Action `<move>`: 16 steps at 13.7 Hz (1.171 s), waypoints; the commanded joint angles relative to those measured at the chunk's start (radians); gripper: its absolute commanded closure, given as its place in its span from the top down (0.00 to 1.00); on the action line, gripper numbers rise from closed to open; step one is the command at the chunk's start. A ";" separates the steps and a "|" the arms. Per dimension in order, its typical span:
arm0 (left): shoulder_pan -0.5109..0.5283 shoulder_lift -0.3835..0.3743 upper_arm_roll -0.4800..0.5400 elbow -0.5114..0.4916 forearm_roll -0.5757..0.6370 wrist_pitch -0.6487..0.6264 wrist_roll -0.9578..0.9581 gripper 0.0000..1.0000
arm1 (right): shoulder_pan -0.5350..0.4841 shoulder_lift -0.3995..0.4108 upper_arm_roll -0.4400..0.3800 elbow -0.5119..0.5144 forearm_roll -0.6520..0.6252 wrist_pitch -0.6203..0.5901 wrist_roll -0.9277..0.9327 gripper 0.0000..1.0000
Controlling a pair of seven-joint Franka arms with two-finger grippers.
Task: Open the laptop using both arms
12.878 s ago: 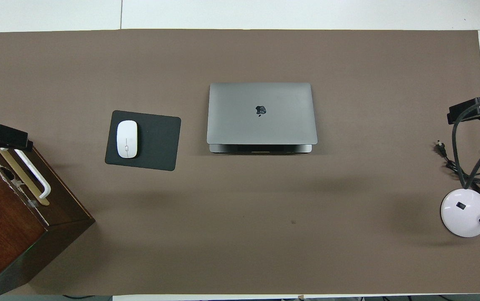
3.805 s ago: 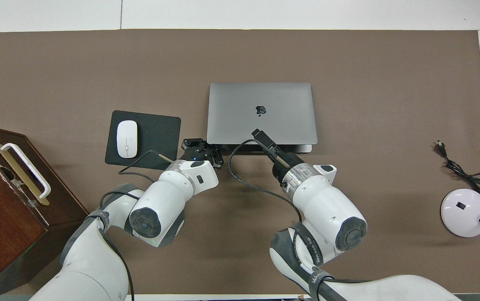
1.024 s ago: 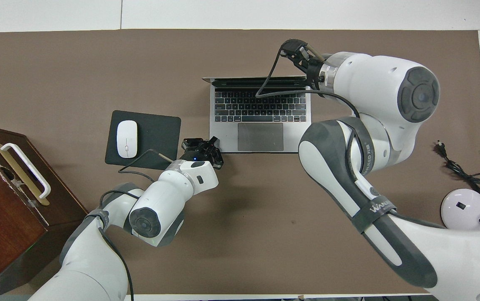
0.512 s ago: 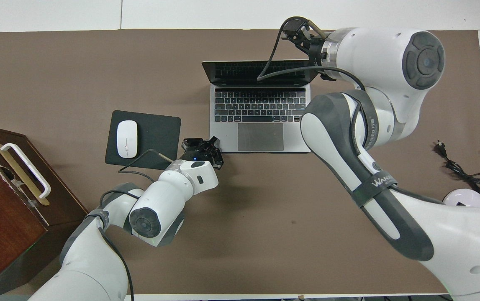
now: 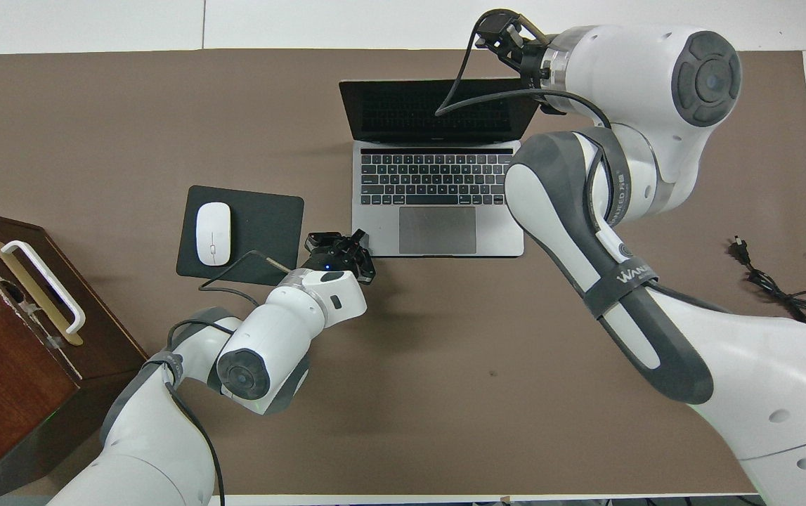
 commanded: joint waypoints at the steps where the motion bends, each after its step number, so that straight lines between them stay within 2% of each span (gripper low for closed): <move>1: 0.019 0.042 0.002 0.022 0.028 0.016 0.010 0.00 | -0.011 0.006 0.008 0.040 0.016 -0.073 -0.030 0.98; 5: 0.022 0.042 0.000 0.022 0.026 0.014 0.005 0.00 | -0.011 -0.043 0.006 0.040 0.022 -0.194 -0.030 0.98; 7: 0.022 0.042 0.000 0.024 0.023 0.013 -0.013 0.00 | -0.012 -0.092 0.005 0.040 0.026 -0.259 -0.030 0.98; 10: 0.034 0.040 0.000 0.056 0.021 -0.004 -0.082 0.00 | -0.011 -0.187 -0.043 0.040 0.025 -0.467 -0.056 0.98; 14: 0.054 0.019 -0.003 0.057 0.021 -0.053 -0.102 0.00 | -0.020 -0.275 -0.133 0.040 0.007 -0.647 -0.382 0.98; 16: 0.056 -0.028 -0.003 0.062 0.020 -0.123 -0.134 0.00 | -0.021 -0.321 -0.199 0.040 0.002 -0.725 -0.574 0.98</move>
